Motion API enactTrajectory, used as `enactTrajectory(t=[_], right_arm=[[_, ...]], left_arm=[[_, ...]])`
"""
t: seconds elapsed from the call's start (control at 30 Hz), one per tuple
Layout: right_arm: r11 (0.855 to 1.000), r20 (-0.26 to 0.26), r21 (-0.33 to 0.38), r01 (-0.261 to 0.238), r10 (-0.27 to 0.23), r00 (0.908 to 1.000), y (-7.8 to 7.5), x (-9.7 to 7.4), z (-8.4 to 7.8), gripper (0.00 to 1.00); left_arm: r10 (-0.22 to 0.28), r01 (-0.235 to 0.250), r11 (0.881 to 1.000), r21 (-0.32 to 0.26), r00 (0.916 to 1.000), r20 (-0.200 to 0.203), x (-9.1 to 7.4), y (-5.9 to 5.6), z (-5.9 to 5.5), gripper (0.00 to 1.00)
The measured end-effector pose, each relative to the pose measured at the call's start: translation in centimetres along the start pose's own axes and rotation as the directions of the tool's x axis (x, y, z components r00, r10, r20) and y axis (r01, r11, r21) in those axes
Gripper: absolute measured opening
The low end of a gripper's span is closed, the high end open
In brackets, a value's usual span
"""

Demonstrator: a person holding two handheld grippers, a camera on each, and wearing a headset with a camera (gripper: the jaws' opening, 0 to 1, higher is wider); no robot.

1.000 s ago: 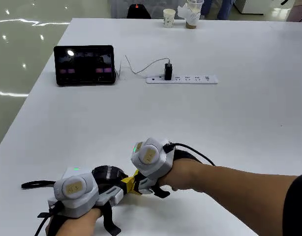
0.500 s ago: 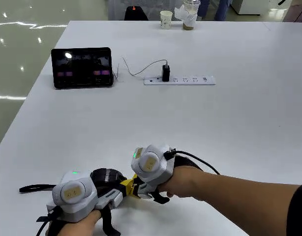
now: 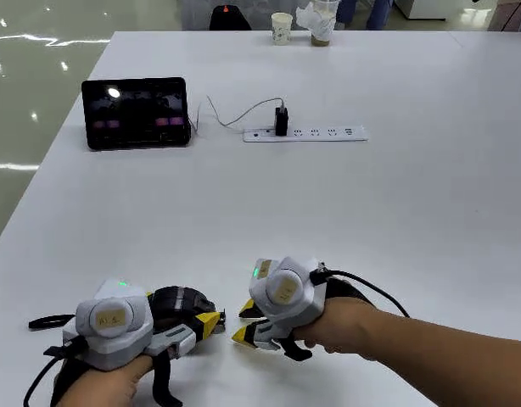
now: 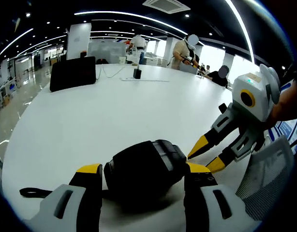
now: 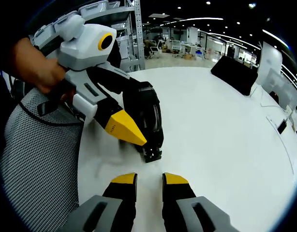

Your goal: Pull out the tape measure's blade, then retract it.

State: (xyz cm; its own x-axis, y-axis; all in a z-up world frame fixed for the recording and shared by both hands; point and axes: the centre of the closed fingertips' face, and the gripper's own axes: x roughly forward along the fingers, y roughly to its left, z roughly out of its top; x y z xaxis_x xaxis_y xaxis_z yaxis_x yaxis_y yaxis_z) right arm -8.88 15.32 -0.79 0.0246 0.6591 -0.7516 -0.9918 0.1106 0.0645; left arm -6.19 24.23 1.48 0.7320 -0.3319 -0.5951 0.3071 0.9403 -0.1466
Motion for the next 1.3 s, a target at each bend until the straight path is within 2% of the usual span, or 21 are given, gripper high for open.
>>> enactTrajectory(t=[0.07, 0.3, 0.37, 0.5, 0.63, 0.73, 0.93, 1.1, 1.3], right_arm=[[1.000, 0.005, 0.019, 0.007, -0.007, 1.0000, -0.2, -0.6, -0.6, 0.20], [0.998, 0.029, 0.054, 0.044, -0.046, 0.9985, -0.9, -2.8, -1.9, 0.23], [0.997, 0.035, 0.063, 0.050, -0.053, 0.9980, -0.9, -3.5, -2.3, 0.24], [0.995, 0.051, 0.076, 0.070, -0.074, 0.9960, -1.2, -5.0, -3.1, 0.29], [0.993, 0.055, 0.068, 0.092, -0.096, 0.9939, -1.4, -6.4, -3.8, 0.32], [0.992, 0.068, 0.067, 0.108, -0.113, 0.9913, -1.6, -7.9, -4.4, 0.34], [0.985, 0.073, 0.084, 0.148, -0.154, 0.9853, -2.3, -10.6, -6.1, 0.40], [0.975, 0.060, 0.129, 0.180, -0.189, 0.9802, -2.7, -12.6, -8.0, 0.44], [0.960, 0.055, 0.184, 0.212, -0.225, 0.9727, -3.4, -14.9, -9.6, 0.51]], left_arm=[[-0.024, 0.025, 0.999, 0.030, 0.9994, -0.023, -0.1, 0.1, -0.3, 0.66], [-0.106, 0.112, 0.991, 0.070, 0.9913, -0.077, -0.8, 0.2, -1.1, 0.79], [-0.117, 0.126, 0.987, 0.099, 0.9892, -0.088, -1.2, 0.5, -1.2, 0.86], [-0.149, 0.160, 0.980, 0.119, 0.9839, -0.099, -2.1, 0.7, -1.2, 0.99], [-0.184, 0.197, 0.972, 0.129, 0.9771, -0.106, -3.0, 1.0, -1.1, 0.99], [-0.179, 0.206, 0.965, 0.160, 0.9694, -0.168, -3.8, 1.7, -1.8, 0.99], [-0.173, 0.211, 0.956, 0.204, 0.9662, -0.191, -5.0, 2.5, -1.8, 0.99], [-0.173, 0.213, 0.956, 0.203, 0.9642, -0.201, -5.4, 2.8, -2.2, 0.99], [-0.173, 0.213, 0.956, 0.202, 0.9641, -0.202, -6.1, 2.8, -2.4, 0.99]])
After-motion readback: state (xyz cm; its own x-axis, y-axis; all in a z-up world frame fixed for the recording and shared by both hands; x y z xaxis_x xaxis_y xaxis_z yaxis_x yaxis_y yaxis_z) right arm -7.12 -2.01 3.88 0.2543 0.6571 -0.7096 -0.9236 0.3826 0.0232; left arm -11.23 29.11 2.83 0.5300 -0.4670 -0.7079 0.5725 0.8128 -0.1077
